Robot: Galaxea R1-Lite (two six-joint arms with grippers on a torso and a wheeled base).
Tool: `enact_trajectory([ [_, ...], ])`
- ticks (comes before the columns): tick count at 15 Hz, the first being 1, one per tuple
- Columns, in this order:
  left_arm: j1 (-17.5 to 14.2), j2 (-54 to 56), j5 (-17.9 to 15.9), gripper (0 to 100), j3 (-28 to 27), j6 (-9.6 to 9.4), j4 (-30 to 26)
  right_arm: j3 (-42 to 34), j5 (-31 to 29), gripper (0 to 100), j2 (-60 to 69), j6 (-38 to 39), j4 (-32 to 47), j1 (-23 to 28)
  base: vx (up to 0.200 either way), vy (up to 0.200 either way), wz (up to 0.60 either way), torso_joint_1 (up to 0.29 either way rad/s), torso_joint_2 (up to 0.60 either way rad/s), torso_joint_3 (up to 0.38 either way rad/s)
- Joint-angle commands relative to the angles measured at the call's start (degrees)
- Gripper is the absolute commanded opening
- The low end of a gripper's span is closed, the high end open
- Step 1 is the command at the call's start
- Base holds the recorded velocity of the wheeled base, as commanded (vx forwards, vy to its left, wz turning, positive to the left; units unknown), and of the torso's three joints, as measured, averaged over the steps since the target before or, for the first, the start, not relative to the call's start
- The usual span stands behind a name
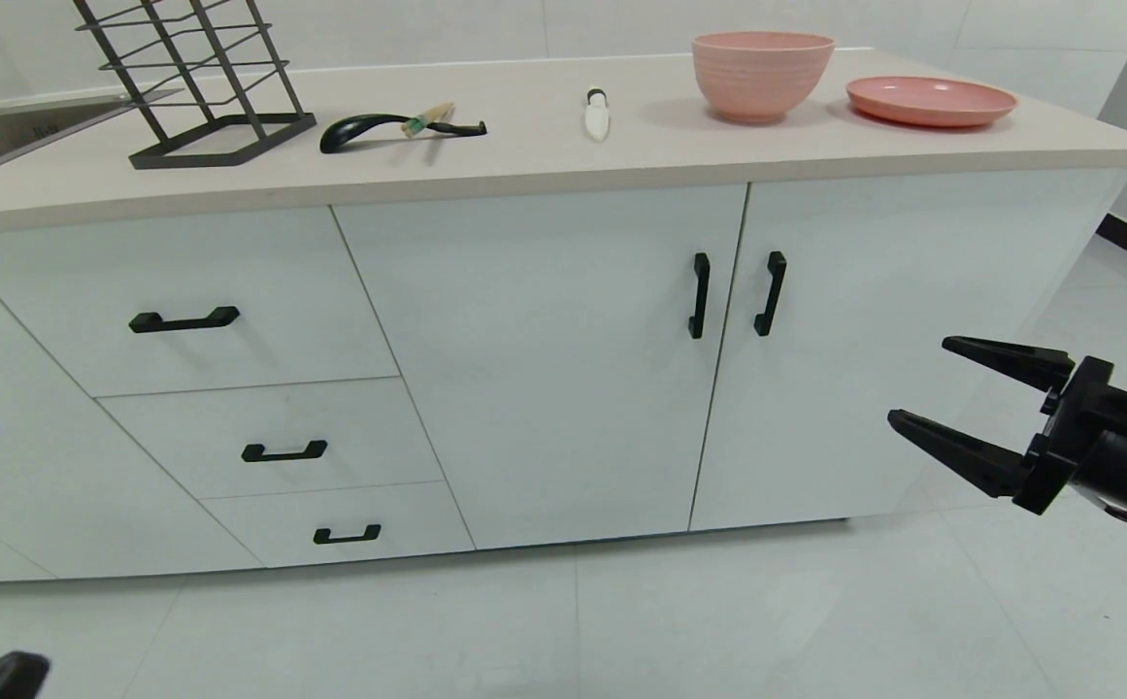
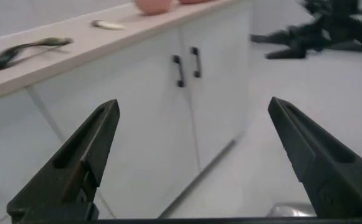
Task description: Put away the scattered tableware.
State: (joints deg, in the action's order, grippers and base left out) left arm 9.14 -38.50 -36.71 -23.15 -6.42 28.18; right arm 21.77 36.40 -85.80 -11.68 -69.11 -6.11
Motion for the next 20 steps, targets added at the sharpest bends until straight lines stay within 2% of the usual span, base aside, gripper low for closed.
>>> enact_trajectory([
  [1, 0.8, -9.0, -2.8, 100, -0.2, -1.40, 0.8, -0.1, 0.1, 100, -0.7, -0.1, -0.5, -1.5, 0.000, 0.000, 0.00, 0.000, 0.00, 0.000],
  [2, 1.2, -11.3, -3.5, 100, -0.1, -1.57, 1.8, -0.2, 0.1, 100, -0.7, -0.2, -0.6, -1.5, 0.000, 0.000, 0.00, 0.000, 0.00, 0.000],
  [4, 6.3, -19.0, -5.0, 100, 0.5, -1.66, 9.9, -0.4, 0.1, 100, -0.1, -0.6, -0.8, -1.5, 0.000, 0.000, 0.00, 0.000, 0.00, 0.000],
  [5, 7.9, -22.4, -5.0, 100, 0.5, -1.57, 14.0, -0.5, 0.1, 100, 0.1, -0.6, -0.8, -1.5, 0.000, 0.000, 0.00, 0.000, 0.00, 0.000],
  [6, 8.4, -23.7, -5.0, 100, 0.5, -1.57, 15.2, -0.5, 0.1, 100, 0.1, -0.6, -0.8, -1.5, 0.000, 0.000, 0.00, 0.000, 0.00, 0.000],
  [7, 12.0, -29.5, -5.7, 100, 0.1, -1.57, 18.2, -0.8, 0.1, 100, 0.1, -0.6, -0.9, -1.5, 0.000, 0.000, 0.00, 0.000, 0.00, 0.000],
  [9, 16.0, -36.1, -6.6, 100, 0.0, -1.66, 21.6, -0.9, 0.1, 100, -0.8, -0.8, -1.6, -1.5, 0.000, 0.000, 0.00, 0.000, 0.00, 0.000],
  [12, 21.2, -49.0, -9.6, 100, -1.6, -1.57, 36.2, 2.3, 0.2, 100, -3.5, -1.8, -3.2, -1.8, 0.000, 0.000, 0.00, 0.000, 0.00, 0.000],
  [14, 25.0, -54.2, -9.8, 100, -2.1, -1.05, 45.1, 4.2, 0.6, 100, -3.5, -1.9, -3.2, -2.2, 0.000, 0.000, 0.00, 0.000, 0.00, 0.000],
  [20, 25.4, -57.2, -9.3, 100, -3.2, -1.13, 46.2, 3.5, 0.6, 100, -4.6, -2.4, -3.2, -2.9, 0.000, 0.000, 0.00, 0.000, 0.00, 0.000],
])
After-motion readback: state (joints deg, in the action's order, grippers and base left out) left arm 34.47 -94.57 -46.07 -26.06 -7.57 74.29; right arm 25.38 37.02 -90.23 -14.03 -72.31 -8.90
